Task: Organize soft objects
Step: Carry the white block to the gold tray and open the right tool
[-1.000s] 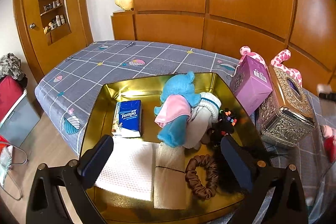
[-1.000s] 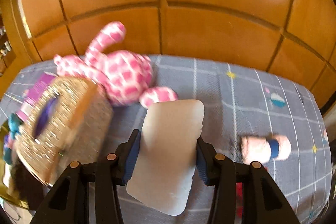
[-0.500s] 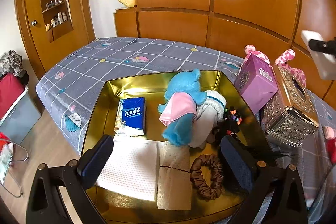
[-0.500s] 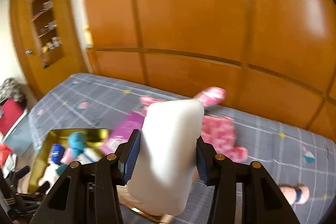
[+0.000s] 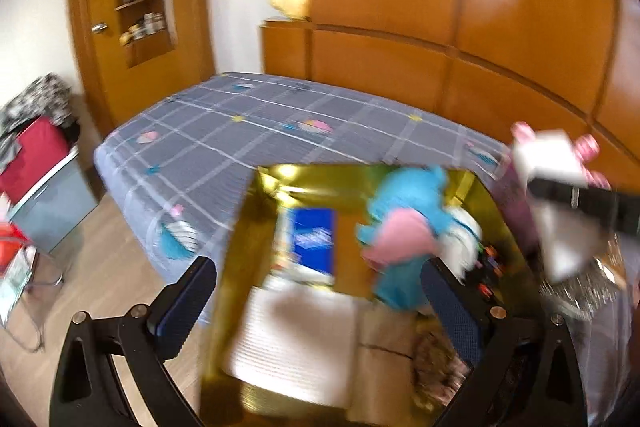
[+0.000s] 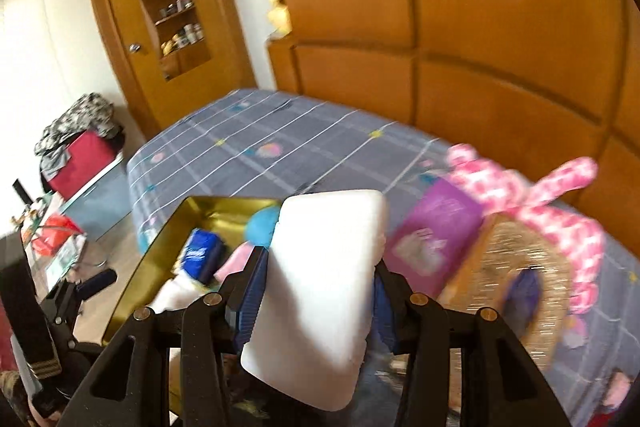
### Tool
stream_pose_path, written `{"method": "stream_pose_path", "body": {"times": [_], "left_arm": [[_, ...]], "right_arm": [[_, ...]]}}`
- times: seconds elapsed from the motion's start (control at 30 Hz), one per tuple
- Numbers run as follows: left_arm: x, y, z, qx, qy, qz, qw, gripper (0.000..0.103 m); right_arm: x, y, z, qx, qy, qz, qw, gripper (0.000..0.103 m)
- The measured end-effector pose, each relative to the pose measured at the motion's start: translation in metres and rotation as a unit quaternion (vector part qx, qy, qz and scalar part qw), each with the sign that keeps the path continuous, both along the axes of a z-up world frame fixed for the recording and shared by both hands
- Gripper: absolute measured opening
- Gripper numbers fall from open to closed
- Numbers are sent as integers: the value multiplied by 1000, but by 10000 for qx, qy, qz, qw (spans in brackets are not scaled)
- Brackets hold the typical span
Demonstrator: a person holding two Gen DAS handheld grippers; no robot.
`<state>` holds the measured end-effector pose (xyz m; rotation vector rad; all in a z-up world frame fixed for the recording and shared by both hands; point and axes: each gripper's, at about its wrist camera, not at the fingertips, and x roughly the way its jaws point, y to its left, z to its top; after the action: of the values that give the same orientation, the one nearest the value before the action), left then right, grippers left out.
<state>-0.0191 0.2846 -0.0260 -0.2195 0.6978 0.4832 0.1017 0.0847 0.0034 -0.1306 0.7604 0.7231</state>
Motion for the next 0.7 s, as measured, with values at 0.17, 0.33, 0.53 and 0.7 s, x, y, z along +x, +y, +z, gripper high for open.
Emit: {"method": "stream_pose_path", "body": {"times": [0.17,0.33,0.53,0.7], "left_arm": [[-10,44,7,-155,-153,666,9975,102],[-18,67,12,-174,-244,985,9947,102],[-18,71,9,-228,-215,1014,9944,102],[-14,59,10,-156,-199,839,9962,102]], "right_arm": [[-7,45,-23,32,316,432,9986,48],[-11,90,-45,77,661,748,9950,53],[-6,110,-63,244,1192,716,9900,70],[-6,93,-55,488,1223,603,9895,75]]}}
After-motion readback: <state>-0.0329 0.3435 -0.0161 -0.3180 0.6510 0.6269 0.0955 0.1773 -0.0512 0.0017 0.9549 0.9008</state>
